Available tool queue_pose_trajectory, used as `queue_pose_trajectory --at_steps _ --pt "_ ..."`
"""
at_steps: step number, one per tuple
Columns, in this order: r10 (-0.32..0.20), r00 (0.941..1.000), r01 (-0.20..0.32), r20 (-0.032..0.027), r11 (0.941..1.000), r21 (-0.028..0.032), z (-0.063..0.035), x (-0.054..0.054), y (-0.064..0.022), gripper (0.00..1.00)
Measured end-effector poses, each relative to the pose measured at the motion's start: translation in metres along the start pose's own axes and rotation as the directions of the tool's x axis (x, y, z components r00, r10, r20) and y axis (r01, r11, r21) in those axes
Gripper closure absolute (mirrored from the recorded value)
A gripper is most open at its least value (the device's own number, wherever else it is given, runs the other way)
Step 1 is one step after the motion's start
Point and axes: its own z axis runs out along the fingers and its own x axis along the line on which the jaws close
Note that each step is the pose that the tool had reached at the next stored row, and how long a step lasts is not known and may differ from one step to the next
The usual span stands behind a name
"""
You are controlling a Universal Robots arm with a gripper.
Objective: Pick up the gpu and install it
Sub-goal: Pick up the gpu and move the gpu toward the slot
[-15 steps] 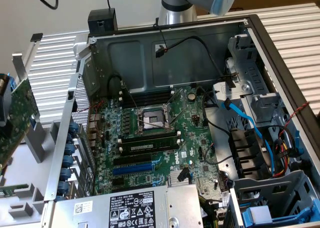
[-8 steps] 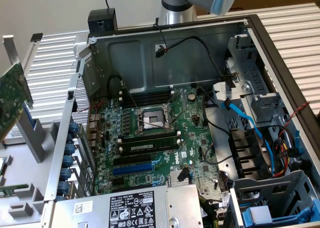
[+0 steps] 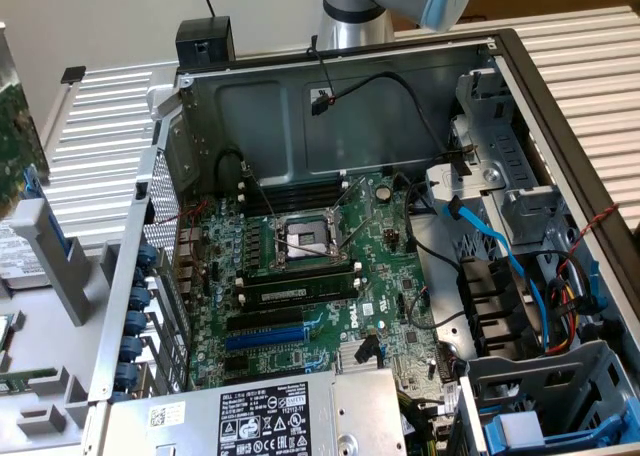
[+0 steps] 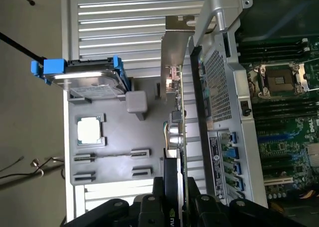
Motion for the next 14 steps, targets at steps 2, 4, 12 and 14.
queue_pose_trajectory --at_steps 2,4,12,14 --pt "0.000 1.0000 0.000 0.0000 1.0000 -0.0001 -0.0092 0.000 0.0010 0.71" --pt "0.000 1.0000 0.000 0.0000 1.0000 0.0000 -0.0182 -0.001 0.0021 0.71" --pt "0.000 1.0000 0.000 0.0001 1.0000 -0.0001 -0.0543 -0.003 0.0059 0.71" --pt "0.000 1.0000 0.000 0.0001 1.0000 -0.0001 -0.0633 -0.003 0.0070 0.71"
